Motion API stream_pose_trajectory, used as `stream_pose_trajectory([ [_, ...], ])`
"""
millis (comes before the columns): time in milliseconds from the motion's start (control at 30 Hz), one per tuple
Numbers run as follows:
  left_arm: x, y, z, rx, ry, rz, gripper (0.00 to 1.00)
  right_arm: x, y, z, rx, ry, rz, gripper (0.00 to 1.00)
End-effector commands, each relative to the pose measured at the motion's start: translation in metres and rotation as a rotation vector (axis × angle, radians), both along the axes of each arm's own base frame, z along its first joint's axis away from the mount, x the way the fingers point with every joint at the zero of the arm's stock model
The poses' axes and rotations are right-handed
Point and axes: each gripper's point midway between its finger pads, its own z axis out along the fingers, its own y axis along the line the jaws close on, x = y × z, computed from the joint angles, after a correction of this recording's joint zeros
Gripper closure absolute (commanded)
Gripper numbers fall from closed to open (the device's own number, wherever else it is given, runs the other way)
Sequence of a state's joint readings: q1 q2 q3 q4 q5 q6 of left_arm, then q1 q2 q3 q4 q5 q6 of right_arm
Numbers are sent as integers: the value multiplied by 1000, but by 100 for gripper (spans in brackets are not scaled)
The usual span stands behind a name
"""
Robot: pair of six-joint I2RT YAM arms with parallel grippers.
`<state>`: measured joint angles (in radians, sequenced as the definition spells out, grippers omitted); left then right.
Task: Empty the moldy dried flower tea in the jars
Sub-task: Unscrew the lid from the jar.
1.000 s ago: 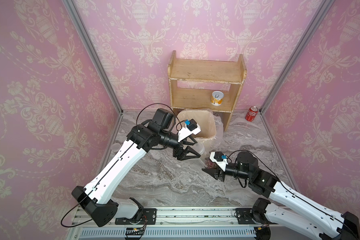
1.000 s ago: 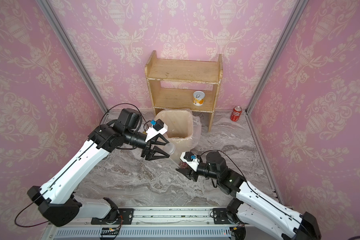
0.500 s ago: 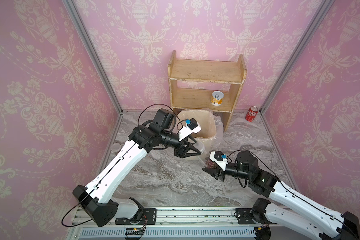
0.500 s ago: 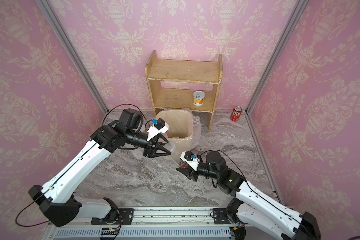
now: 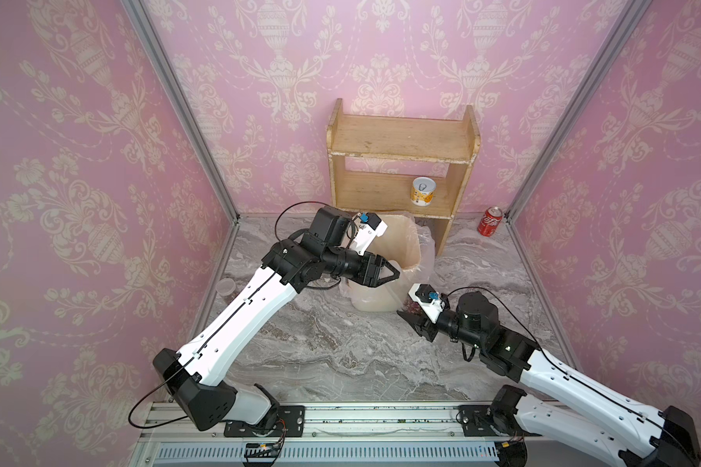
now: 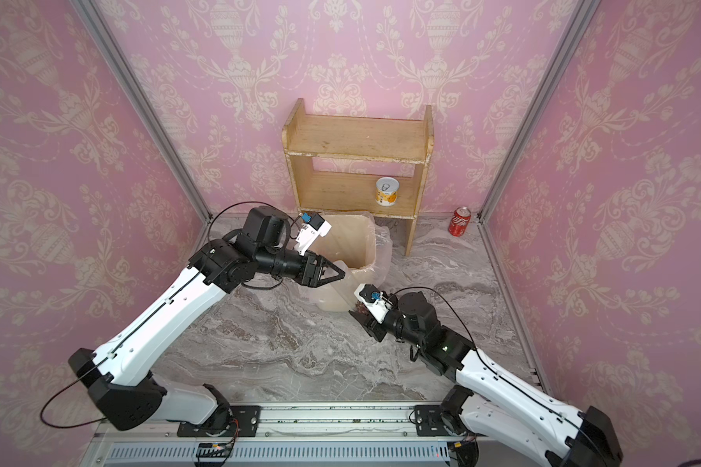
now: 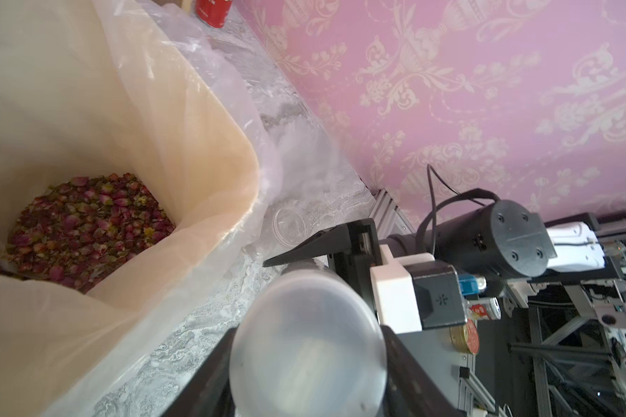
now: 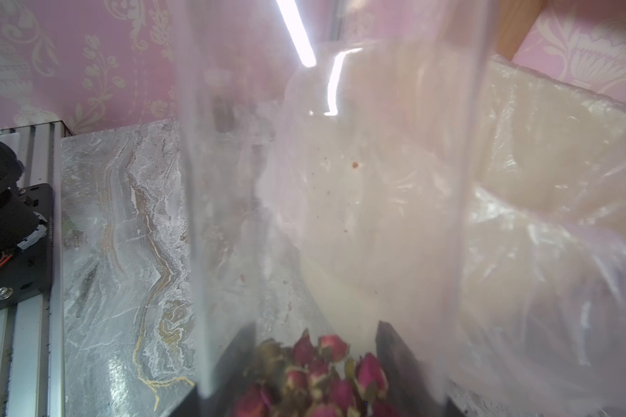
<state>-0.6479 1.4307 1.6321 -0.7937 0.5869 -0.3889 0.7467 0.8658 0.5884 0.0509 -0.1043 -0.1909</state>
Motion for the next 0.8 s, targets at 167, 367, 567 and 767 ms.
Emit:
stream_pose_trajectory([
  [167, 28, 7, 6, -5, 32, 198, 89, 8, 4, 15, -13, -73, -4, 71],
  [367, 22, 1, 14, -39, -8, 135, 56, 5, 7, 18, 22, -70, 13, 71],
  [567, 11, -4, 29, -85, -94, 38, 17, 1, 6, 22, 44, -75, 21, 71],
  [767, -15, 0, 50, -138, -274, -190, 5, -10, 8, 24, 75, -62, 65, 70],
])
